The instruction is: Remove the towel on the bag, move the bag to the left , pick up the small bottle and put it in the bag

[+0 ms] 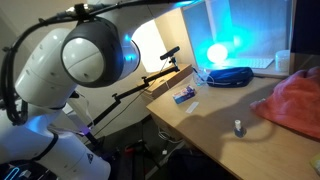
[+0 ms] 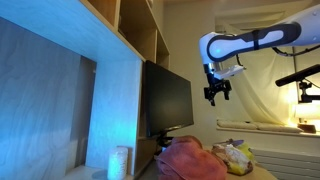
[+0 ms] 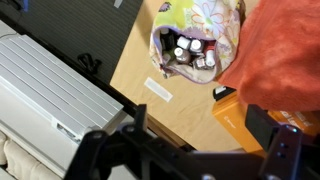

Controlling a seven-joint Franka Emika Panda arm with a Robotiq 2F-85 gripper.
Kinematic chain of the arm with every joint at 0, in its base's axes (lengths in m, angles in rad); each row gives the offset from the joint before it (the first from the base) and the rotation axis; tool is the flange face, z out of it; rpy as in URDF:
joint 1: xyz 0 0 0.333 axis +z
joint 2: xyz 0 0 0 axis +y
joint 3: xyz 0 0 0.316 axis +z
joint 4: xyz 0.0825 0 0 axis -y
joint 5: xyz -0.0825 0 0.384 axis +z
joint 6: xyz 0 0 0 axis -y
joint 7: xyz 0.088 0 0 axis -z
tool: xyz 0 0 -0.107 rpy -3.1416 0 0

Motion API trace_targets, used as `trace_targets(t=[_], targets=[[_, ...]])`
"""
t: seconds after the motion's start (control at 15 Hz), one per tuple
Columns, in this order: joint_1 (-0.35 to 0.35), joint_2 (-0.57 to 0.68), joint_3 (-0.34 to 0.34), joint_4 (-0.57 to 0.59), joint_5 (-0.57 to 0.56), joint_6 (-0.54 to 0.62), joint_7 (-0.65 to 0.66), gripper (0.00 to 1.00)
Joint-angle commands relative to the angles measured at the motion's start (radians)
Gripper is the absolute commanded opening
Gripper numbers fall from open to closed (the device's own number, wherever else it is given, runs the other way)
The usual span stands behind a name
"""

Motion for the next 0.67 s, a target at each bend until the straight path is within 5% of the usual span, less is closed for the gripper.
trace_targets(t=[0.0,0.6], targets=[[-0.032,0.070,-0.019,0.030,-0.024,-0.004,-0.081,1.00],[-0.089,0.191,0.024,0.028,-0.003,0.004,-0.436,1.00]])
